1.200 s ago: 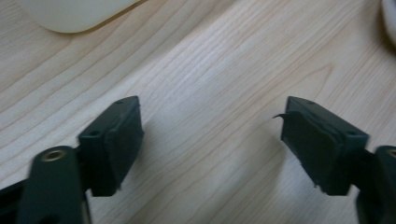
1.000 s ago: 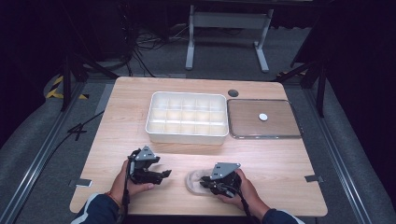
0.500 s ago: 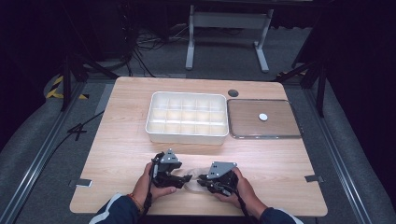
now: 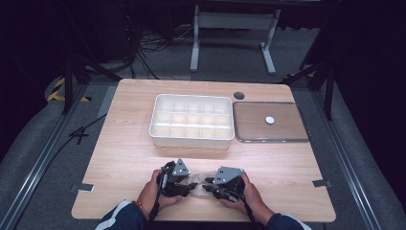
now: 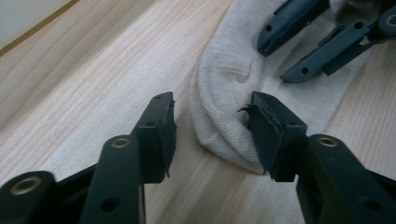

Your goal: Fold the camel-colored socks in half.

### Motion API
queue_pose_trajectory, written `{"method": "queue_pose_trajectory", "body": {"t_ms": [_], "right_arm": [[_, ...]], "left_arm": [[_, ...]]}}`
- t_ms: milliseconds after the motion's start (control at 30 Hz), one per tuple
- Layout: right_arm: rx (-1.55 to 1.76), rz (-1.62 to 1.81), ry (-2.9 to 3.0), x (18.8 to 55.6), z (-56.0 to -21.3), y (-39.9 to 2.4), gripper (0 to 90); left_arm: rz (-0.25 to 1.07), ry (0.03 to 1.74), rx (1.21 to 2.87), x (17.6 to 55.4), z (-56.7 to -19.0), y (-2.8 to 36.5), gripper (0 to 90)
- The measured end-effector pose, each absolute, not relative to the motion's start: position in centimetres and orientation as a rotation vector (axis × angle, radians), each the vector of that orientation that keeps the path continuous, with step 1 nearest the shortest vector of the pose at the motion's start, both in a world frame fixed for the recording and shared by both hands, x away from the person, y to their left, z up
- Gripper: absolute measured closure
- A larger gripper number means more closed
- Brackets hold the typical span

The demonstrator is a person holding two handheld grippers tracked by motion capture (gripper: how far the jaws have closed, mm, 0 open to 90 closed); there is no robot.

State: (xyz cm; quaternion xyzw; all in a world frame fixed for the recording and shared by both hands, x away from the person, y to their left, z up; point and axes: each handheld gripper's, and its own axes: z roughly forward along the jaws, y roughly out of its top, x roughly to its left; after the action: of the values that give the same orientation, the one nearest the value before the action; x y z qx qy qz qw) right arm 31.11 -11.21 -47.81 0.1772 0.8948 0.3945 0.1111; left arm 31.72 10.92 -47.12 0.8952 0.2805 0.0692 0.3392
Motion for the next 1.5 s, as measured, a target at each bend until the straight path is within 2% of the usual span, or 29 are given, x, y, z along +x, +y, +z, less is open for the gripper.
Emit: {"method": "queue_pose_trajectory", "body": {"t_ms": [33,167,333,500,667,900,1333,1500], "right_arm": [[0.530,1.157,2.629,31.2,-47.8,-11.3,66.9],[0.557,1.163,2.632,31.4,-47.8,-11.9,64.4],[0.560,1.166,2.644,31.5,-47.8,-11.9,64.8],[0.553,1.159,2.647,31.5,-47.8,-11.7,67.4],[0.544,1.153,2.641,31.5,-47.7,-11.5,76.5],[0.547,1.123,2.645,31.6,-47.6,-11.0,82.5],[0.541,1.120,2.641,32.5,-47.6,-10.1,82.4],[0.566,1.139,2.631,32.8,-47.6,-10.4,74.5]], "left_arm": [[0.174,0.728,2.332,31.7,-47.1,10.9,55.1],[0.124,0.699,2.327,31.7,-47.1,11.0,70.6],[0.093,0.709,2.309,31.6,-47.2,11.1,78.0],[0.111,0.729,2.295,31.2,-47.2,11.2,79.6],[0.137,0.718,2.266,31.0,-46.7,11.2,81.7],[0.159,0.677,2.226,30.8,-46.0,11.0,82.7],[0.217,0.653,2.191,30.8,-45.3,10.5,82.9],[0.235,0.668,2.215,30.8,-45.3,10.7,83.1]]}}
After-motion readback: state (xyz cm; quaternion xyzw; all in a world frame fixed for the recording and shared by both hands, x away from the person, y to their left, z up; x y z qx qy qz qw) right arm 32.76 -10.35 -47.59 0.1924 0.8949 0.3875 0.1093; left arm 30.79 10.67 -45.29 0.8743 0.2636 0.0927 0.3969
